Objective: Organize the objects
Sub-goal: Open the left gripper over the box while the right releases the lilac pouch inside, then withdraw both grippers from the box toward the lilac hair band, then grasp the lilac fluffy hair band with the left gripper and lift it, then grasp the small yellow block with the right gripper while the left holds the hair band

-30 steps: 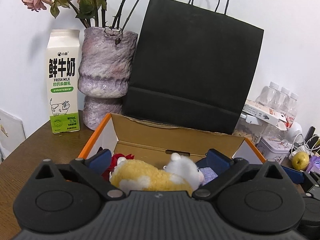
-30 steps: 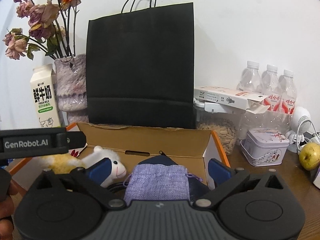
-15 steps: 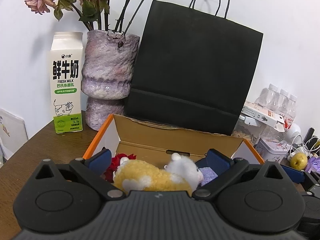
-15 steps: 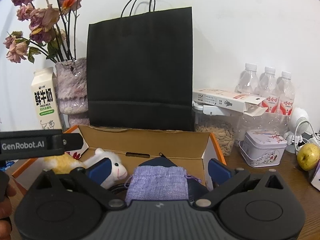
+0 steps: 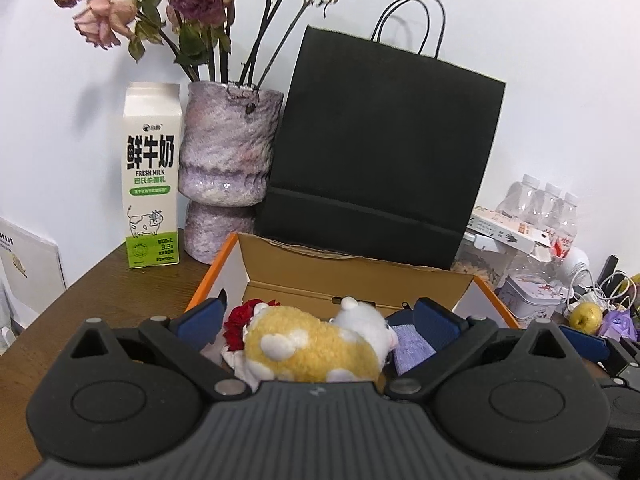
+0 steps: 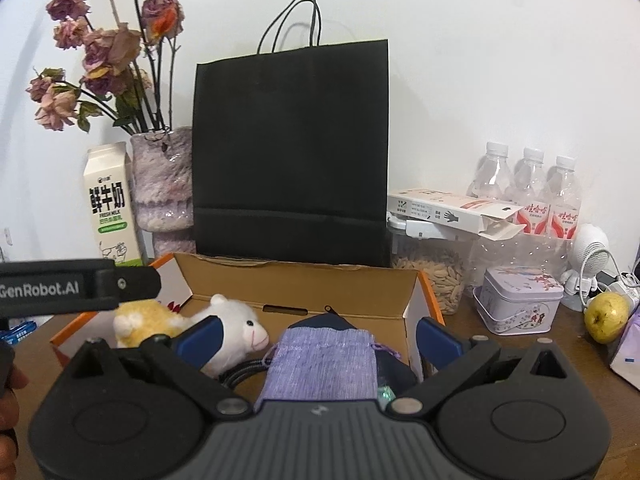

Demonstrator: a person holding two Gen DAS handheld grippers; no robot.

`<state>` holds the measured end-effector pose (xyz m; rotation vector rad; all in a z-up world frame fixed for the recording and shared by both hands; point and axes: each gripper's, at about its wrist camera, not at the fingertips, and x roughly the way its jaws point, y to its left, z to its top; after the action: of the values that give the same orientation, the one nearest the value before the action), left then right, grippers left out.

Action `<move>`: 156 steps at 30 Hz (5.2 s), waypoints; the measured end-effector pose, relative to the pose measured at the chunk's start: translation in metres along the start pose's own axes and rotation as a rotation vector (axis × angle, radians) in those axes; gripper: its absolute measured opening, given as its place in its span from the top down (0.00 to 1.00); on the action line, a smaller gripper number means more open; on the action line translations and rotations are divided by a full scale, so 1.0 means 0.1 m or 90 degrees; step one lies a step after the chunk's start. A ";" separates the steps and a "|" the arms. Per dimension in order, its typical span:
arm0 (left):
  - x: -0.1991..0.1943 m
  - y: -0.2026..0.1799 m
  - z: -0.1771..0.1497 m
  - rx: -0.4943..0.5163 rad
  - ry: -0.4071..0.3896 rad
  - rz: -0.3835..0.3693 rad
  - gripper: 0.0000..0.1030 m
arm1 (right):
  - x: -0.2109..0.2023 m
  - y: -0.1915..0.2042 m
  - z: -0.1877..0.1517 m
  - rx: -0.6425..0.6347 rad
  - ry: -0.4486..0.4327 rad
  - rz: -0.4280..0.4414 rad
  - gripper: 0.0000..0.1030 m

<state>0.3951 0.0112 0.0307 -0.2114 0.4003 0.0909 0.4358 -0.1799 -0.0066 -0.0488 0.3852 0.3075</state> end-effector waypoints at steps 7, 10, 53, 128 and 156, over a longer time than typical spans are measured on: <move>-0.31 -0.02 -0.09 0.005 -0.012 -0.011 0.00 | -0.27 0.03 -0.07 -0.008 -0.008 0.002 0.00; -0.44 -0.03 -0.14 0.007 -0.014 -0.015 0.00 | -0.40 0.05 -0.11 -0.010 -0.011 0.003 0.00; -2.04 -0.12 -0.89 0.042 0.018 -0.013 0.00 | -2.19 -0.01 -0.91 -0.031 -0.002 0.021 0.00; -1.13 -0.56 -1.32 0.092 0.090 -0.045 0.65 | -1.98 -0.60 -1.48 0.073 0.110 -0.049 0.00; -1.50 0.35 -1.01 0.075 -0.002 -0.008 0.67 | -1.53 0.13 -1.38 0.001 0.162 -0.036 0.02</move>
<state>0.2145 0.0164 -0.0073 -0.0974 0.4006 0.0558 0.2477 -0.2256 -0.0764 -0.0980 0.6353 0.2461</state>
